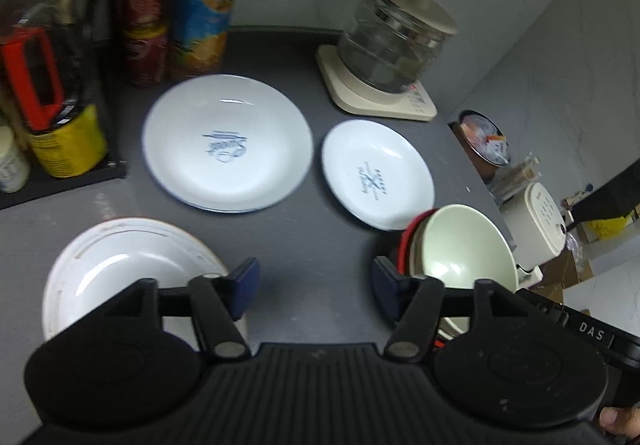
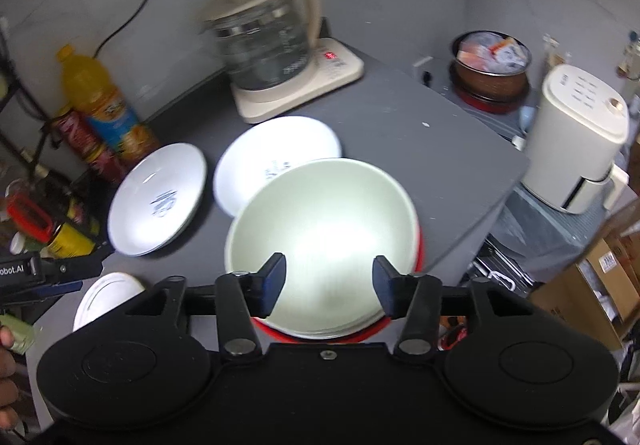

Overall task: Organize plates and bowls
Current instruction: 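Move both tools away from the bowl stack toward the white plates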

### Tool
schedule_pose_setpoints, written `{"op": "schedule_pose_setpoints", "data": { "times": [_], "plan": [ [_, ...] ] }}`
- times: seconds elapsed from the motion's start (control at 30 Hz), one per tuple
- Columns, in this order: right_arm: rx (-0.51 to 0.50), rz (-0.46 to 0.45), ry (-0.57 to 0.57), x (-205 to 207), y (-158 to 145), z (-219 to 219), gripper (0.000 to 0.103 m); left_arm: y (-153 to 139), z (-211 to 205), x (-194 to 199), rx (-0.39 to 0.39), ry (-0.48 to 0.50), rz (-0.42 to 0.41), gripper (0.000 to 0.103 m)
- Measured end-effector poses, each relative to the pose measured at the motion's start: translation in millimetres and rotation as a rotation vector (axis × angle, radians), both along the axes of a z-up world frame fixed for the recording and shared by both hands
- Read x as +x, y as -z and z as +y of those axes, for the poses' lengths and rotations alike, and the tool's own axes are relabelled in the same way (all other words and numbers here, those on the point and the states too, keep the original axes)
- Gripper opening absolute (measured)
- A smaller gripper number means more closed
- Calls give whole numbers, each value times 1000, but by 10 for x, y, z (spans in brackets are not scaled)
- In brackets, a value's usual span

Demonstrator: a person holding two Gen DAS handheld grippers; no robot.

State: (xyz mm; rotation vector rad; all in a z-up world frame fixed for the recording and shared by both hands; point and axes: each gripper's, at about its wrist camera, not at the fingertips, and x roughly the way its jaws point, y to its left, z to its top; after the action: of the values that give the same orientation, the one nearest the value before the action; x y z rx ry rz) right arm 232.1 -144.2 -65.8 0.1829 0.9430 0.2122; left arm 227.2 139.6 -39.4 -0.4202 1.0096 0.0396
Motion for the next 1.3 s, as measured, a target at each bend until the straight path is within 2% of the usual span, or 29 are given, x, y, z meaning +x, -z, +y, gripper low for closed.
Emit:
{"op": "schedule_pose_setpoints", "data": {
  "times": [0.17,0.23,0.4,0.7,0.83,1.3],
  "plan": [
    [-1,-1,-57,7,-26,187,56,-16,126,-130,19,-33,4,70],
    [0,-5,-82,11,-40,259,61,-3,170,-179,16,-45,8,70],
    [0,-7,-144,52,-60,423,63,28,226,-289,18,-80,23,71],
    [6,-29,-274,186,-90,621,73,101,207,-447,37,-167,63,71],
    [7,-49,-356,304,-127,693,78,105,148,-426,54,-210,69,71],
    [-1,-64,-646,789,-189,863,84,101,-73,-263,49,-429,114,71]
  ]
}}
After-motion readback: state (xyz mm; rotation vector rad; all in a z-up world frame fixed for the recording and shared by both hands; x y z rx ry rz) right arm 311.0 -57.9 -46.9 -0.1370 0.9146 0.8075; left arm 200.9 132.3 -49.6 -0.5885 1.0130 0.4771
